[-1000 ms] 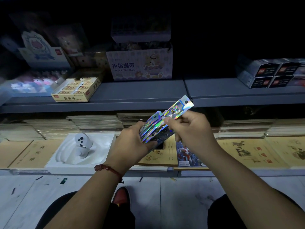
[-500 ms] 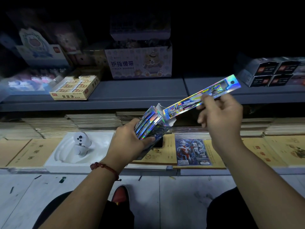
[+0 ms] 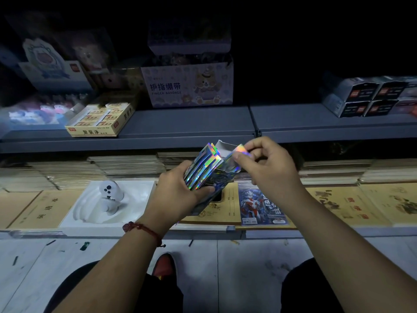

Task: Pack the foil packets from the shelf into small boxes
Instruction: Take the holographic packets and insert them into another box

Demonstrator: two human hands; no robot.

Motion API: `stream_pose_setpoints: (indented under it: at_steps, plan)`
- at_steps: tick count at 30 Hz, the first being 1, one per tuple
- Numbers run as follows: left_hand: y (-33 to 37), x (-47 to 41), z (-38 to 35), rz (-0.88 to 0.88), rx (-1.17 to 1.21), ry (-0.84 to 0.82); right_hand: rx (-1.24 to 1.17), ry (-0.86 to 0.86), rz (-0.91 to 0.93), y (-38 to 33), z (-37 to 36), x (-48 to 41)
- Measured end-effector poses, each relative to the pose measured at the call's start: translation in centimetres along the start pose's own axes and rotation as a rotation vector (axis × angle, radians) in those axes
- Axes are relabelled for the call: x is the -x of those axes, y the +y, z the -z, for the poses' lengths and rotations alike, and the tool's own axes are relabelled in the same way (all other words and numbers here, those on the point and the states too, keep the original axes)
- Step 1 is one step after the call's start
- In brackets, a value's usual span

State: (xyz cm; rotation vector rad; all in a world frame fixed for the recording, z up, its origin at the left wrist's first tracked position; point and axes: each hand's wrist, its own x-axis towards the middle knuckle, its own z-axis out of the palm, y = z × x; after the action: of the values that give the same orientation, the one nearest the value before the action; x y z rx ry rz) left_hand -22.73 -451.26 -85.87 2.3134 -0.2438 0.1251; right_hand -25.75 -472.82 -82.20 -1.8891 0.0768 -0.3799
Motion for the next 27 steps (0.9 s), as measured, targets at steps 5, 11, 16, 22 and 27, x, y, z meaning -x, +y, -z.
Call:
stream_pose_setpoints:
  at_steps: [5, 11, 16, 22, 27]
  plan:
    - [0.3, 0.2, 0.1, -0.011, 0.011, -0.023, -0.037, 0.052, 0.03, -0.3, 0.0, 0.0]
    - [0.4, 0.1, 0.1, -0.033, 0.012, -0.033, -0.043, -0.105, 0.129, -1.7, -0.4, 1.2]
    - [0.7, 0.3, -0.1, -0.056, 0.019, -0.045, -0.014, -0.146, 0.123, -1.6, -1.0, 1.5]
    - [0.5, 0.4, 0.0, -0.072, -0.008, -0.045, 0.023, -0.124, 0.177, -1.3, -1.1, 1.5]
    - [0.3, 0.3, -0.2, -0.091, -0.04, -0.048, 0.072, -0.094, 0.182, -1.5, -1.3, 1.6]
